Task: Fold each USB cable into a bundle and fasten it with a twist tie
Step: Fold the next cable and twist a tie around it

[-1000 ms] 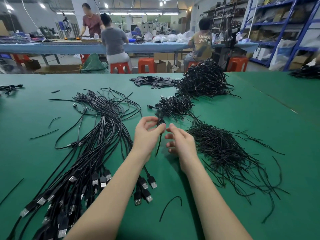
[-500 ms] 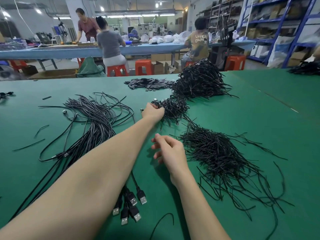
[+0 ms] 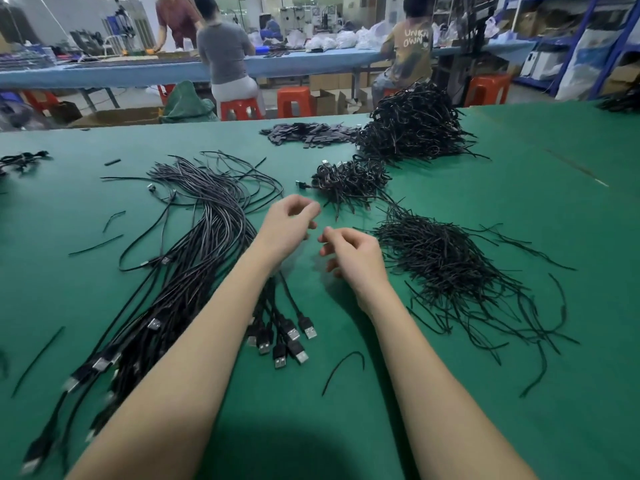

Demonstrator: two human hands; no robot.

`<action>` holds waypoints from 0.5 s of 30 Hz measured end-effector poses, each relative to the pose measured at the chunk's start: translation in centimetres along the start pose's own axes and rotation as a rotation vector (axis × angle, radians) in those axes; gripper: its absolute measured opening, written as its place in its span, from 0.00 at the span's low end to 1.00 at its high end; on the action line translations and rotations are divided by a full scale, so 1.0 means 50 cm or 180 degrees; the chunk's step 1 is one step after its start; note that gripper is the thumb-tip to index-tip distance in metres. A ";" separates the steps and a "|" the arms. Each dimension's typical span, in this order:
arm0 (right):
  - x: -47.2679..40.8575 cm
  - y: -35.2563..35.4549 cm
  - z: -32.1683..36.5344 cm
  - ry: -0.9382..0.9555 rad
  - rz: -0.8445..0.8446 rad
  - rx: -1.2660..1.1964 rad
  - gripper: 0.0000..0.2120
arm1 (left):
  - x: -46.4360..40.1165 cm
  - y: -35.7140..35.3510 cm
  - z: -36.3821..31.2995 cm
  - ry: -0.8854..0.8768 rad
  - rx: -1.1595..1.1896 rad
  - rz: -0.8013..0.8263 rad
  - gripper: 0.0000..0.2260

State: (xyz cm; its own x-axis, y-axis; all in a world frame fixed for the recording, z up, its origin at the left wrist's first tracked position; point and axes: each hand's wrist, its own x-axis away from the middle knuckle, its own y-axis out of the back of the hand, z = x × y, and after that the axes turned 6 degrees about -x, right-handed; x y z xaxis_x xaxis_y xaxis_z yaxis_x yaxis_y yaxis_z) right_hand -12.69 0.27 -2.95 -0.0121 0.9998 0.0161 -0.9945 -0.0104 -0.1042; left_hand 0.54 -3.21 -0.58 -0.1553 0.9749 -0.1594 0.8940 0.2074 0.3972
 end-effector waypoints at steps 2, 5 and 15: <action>0.007 -0.005 -0.002 0.0145 0.0015 0.0281 0.12 | 0.044 0.021 0.013 -0.0028 0.0154 0.0065 0.06; 0.009 -0.013 -0.001 0.0403 0.0012 0.0755 0.13 | 0.081 0.037 0.030 -0.0004 0.0340 0.0148 0.08; 0.010 -0.019 0.014 0.0429 0.0702 0.2326 0.13 | 0.067 0.046 0.034 -0.0084 0.0386 0.0134 0.09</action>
State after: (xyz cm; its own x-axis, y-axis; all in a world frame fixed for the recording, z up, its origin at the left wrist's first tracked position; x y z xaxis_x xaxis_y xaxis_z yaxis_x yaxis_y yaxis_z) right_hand -11.81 0.78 -2.13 -0.2516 0.9663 -0.0550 -0.7872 -0.1713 0.5924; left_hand 2.78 0.41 -1.74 -0.1069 0.9797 -0.1693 0.9440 0.1535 0.2922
